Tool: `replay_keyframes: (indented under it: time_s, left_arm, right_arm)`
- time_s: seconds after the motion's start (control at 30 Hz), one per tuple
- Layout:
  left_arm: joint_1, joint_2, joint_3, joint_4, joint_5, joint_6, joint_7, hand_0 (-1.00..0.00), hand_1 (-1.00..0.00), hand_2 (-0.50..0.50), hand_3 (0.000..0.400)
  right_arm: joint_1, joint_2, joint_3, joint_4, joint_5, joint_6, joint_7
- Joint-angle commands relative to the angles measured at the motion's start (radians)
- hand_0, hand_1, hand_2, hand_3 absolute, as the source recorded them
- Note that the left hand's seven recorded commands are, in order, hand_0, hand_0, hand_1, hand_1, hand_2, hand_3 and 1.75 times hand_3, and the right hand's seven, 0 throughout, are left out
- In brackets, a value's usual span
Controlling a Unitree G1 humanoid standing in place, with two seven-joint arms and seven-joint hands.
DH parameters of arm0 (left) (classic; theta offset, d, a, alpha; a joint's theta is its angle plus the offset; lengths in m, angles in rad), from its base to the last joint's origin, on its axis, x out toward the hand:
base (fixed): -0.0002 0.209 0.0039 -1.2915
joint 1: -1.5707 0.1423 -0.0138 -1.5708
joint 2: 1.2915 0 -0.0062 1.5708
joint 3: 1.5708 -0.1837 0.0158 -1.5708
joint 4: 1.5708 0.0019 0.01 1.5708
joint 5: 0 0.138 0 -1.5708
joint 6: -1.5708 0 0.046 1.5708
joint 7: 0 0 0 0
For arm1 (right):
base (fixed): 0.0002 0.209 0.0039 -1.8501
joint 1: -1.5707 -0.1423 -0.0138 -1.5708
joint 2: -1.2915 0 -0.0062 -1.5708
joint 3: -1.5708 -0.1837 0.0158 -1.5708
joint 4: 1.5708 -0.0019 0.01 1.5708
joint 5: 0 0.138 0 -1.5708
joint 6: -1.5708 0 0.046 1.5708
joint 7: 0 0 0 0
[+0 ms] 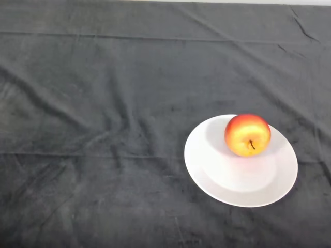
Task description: Move the apple to the plate
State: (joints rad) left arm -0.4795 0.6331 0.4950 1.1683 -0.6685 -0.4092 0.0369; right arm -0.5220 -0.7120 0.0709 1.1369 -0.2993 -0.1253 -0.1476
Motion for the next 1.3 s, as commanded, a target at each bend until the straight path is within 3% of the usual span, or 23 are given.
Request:
replay_keyframes:
  time_s: [0.03, 1.3]
  left_arm:
    - [0.013, 0.040, 0.021, 0.023, -0.010, 0.026, -0.001, 0.00, 0.00, 0.00, 0.000]
    - [0.013, 0.026, 0.090, -0.002, 0.053, 0.053, -0.018, 0.00, 0.00, 0.00, 0.000]
  right_arm:
    - [0.075, 0.047, 0.0235, 0.036, -0.0219, 0.009, 0.0096]
    - [0.075, 0.047, 0.0235, 0.036, -0.0217, 0.008, 0.0095]
